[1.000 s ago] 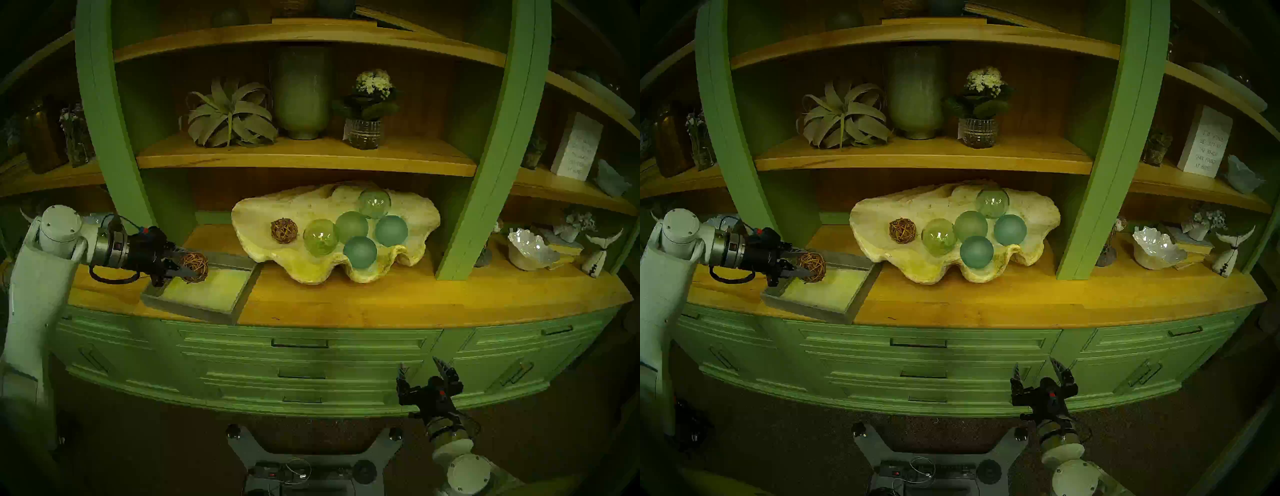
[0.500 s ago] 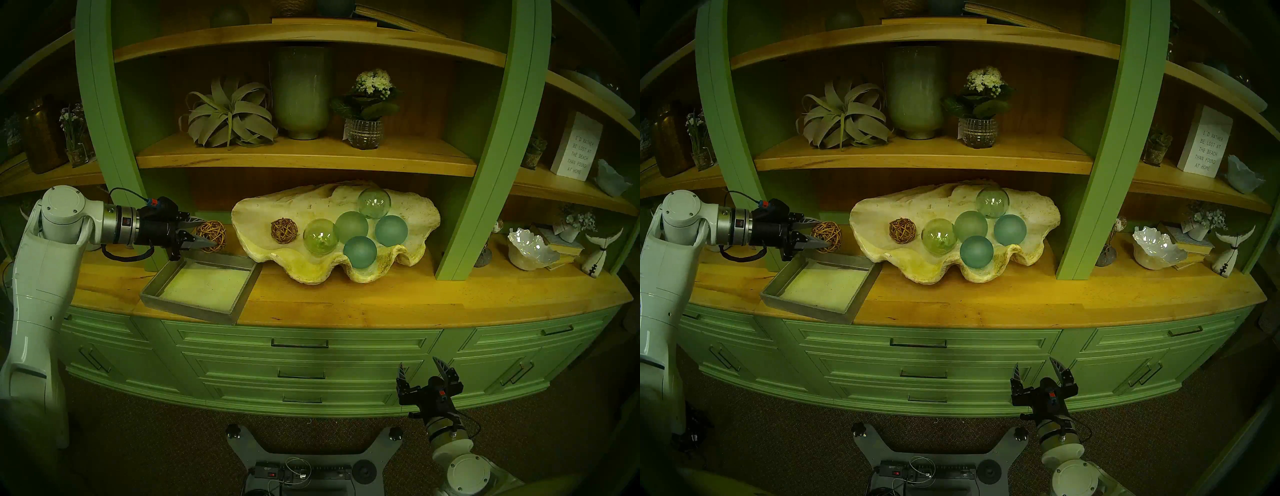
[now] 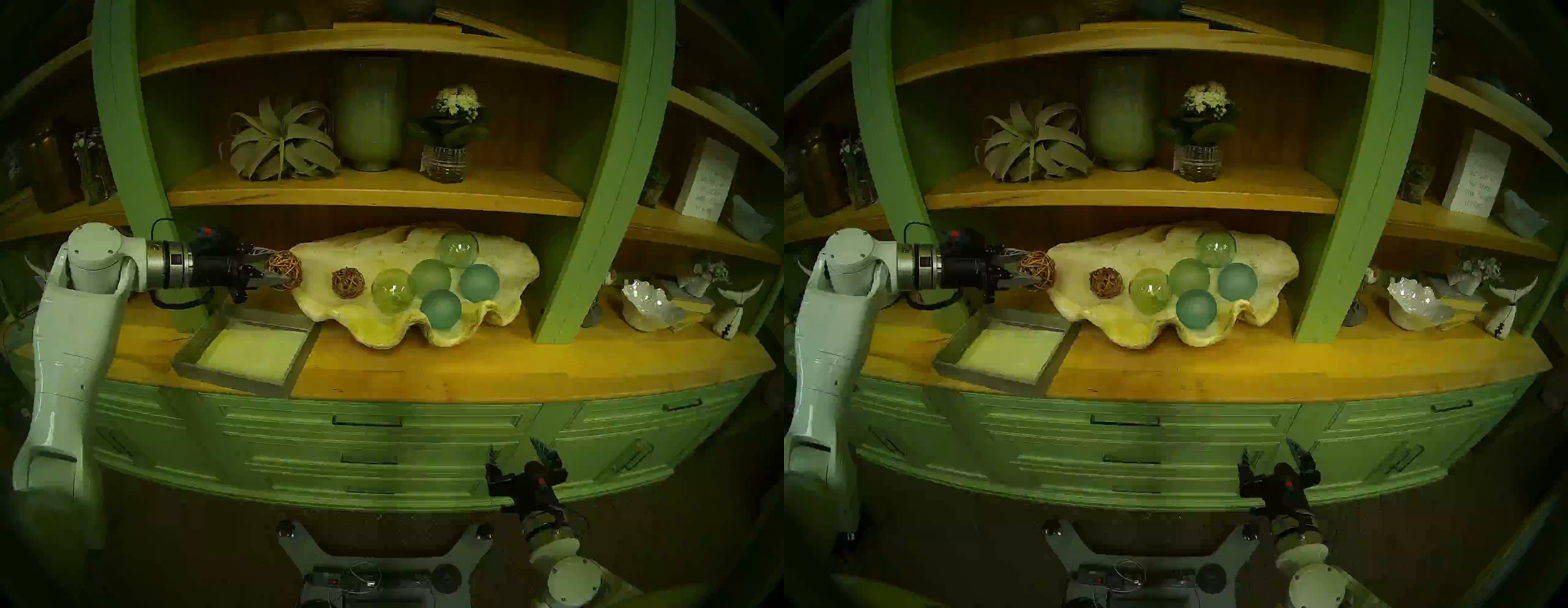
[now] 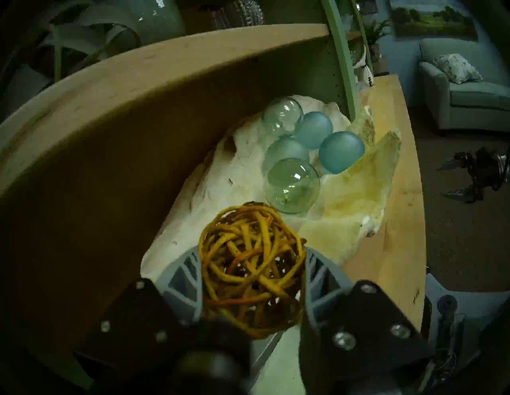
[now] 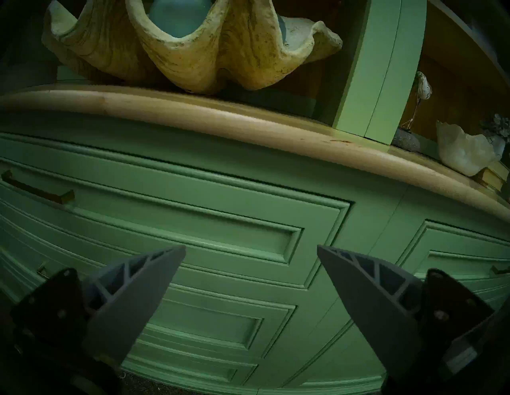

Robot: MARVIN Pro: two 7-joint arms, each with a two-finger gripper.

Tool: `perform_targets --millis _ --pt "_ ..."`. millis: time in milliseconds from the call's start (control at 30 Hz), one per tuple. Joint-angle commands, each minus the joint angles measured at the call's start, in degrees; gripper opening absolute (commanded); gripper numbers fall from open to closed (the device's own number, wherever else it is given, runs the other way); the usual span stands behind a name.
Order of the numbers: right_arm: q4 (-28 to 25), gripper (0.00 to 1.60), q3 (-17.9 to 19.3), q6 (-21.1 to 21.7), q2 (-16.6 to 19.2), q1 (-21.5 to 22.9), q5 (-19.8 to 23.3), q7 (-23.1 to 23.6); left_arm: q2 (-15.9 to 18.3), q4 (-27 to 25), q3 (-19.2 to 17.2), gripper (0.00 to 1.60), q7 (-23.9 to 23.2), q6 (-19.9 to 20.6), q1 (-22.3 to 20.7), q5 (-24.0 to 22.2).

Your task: Put wooden balls into bowl

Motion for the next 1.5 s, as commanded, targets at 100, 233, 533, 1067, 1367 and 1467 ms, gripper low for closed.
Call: perform_targets --millis 100,233,533,1067,1367,1467 --pt "-1.67 1.60 0.19 -0.27 0.06 0.18 -0.05 -0.05 -3.63 1.11 2.80 0.00 1.78 -0.76 -5.57 -0.42" --pt "-1.70 1.60 0.20 -0.25 0.06 0.16 -0.04 -0.05 -4.45 3.16 4.54 0.00 2.31 -1.43 -6.64 0.13" --pt "-1.65 1.60 0.19 -0.28 0.05 0.18 -0.05 -0.05 -4.65 5.02 6.41 0.00 2.33 -1.87 -7.93 0.27" --pt "-1.70 1.60 0.19 -0.25 0.07 0.16 -0.04 -0.05 -4.43 5.40 7.61 1.60 2.49 -1.95 -8.21 1.69" --pt "-1.69 1.60 0.19 -0.25 0.07 0.16 -0.04 -0.05 -3.81 4.41 7.12 1.60 2.38 -2.23 -7.67 1.58" --pt "-1.64 1.60 0.18 -0.28 0.05 0.19 -0.05 -0.05 -3.00 2.93 6.05 1.60 2.45 -2.41 -7.17 1.22"
